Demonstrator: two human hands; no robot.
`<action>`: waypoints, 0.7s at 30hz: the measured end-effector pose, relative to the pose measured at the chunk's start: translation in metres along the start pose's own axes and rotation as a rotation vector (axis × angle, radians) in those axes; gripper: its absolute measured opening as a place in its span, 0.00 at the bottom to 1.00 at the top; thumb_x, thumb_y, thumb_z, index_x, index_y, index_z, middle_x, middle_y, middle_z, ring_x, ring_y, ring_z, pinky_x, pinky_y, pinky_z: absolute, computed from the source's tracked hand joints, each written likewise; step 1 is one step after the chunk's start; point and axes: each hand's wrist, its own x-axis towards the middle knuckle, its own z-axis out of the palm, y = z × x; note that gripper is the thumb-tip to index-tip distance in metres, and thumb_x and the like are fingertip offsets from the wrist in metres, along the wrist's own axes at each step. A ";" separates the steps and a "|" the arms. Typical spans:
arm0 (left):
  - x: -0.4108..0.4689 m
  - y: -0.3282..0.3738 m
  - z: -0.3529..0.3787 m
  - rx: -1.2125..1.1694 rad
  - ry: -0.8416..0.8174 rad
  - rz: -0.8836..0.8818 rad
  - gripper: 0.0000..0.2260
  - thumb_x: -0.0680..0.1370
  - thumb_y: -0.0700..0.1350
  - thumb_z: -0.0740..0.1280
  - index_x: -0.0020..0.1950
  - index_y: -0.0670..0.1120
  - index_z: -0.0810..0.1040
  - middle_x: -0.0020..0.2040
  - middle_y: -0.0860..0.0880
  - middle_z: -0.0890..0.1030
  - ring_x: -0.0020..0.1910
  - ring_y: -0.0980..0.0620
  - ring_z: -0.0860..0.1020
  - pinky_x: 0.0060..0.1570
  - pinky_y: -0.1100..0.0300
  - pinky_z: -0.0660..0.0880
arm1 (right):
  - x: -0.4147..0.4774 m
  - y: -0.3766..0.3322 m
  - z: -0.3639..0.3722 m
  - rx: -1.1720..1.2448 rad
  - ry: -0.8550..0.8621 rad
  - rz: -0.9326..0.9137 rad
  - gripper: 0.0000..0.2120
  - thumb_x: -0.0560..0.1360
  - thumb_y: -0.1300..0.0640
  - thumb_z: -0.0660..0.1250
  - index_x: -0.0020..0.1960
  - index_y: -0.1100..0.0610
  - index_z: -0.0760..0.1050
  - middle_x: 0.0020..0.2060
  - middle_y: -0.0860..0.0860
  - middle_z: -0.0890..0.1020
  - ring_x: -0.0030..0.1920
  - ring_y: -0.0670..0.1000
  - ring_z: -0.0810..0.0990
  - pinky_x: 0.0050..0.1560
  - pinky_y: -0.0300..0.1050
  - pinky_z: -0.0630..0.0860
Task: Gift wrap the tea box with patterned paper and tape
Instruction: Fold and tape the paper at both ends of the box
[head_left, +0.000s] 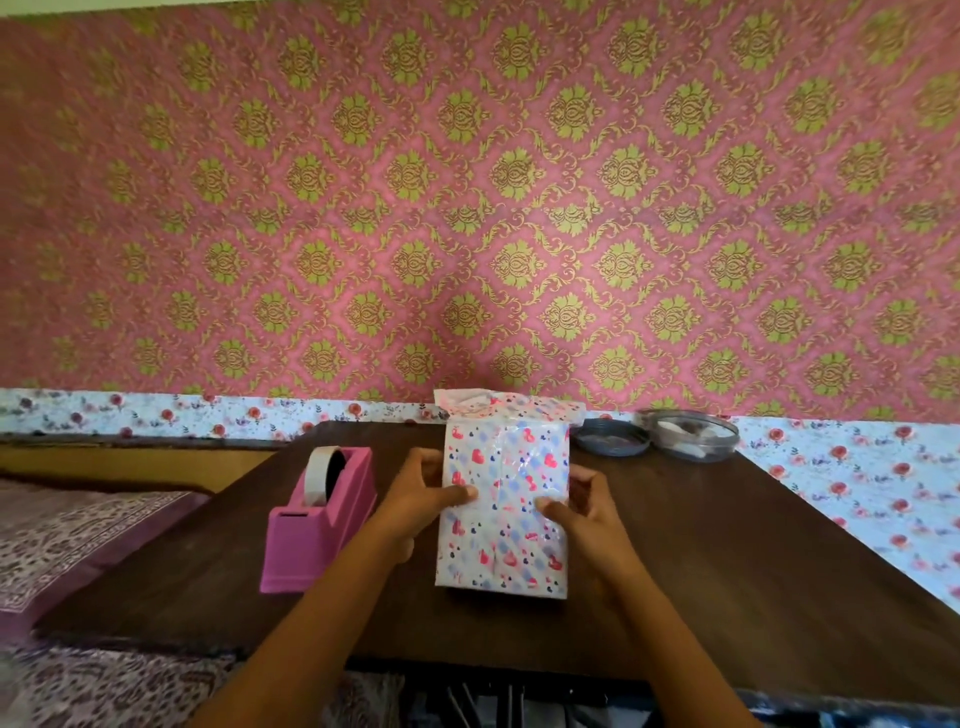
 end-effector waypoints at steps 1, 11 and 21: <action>-0.002 -0.002 -0.005 -0.005 -0.027 0.018 0.25 0.69 0.38 0.73 0.61 0.48 0.65 0.63 0.47 0.73 0.54 0.50 0.75 0.45 0.57 0.76 | -0.001 0.000 -0.001 0.011 0.031 -0.043 0.18 0.72 0.65 0.68 0.58 0.57 0.66 0.57 0.56 0.76 0.57 0.54 0.77 0.51 0.47 0.78; -0.012 0.011 -0.028 0.145 -0.338 0.121 0.34 0.65 0.46 0.77 0.66 0.56 0.62 0.54 0.59 0.76 0.52 0.61 0.75 0.45 0.66 0.74 | -0.009 -0.008 -0.007 -0.032 -0.254 -0.097 0.23 0.70 0.59 0.72 0.59 0.45 0.66 0.60 0.44 0.76 0.58 0.43 0.76 0.50 0.38 0.78; -0.004 0.004 -0.027 0.258 -0.269 0.263 0.32 0.69 0.42 0.74 0.66 0.57 0.61 0.58 0.60 0.74 0.55 0.60 0.74 0.45 0.69 0.76 | -0.003 -0.045 0.011 -0.349 0.189 -0.444 0.39 0.64 0.33 0.66 0.69 0.50 0.64 0.68 0.48 0.69 0.68 0.48 0.67 0.66 0.55 0.69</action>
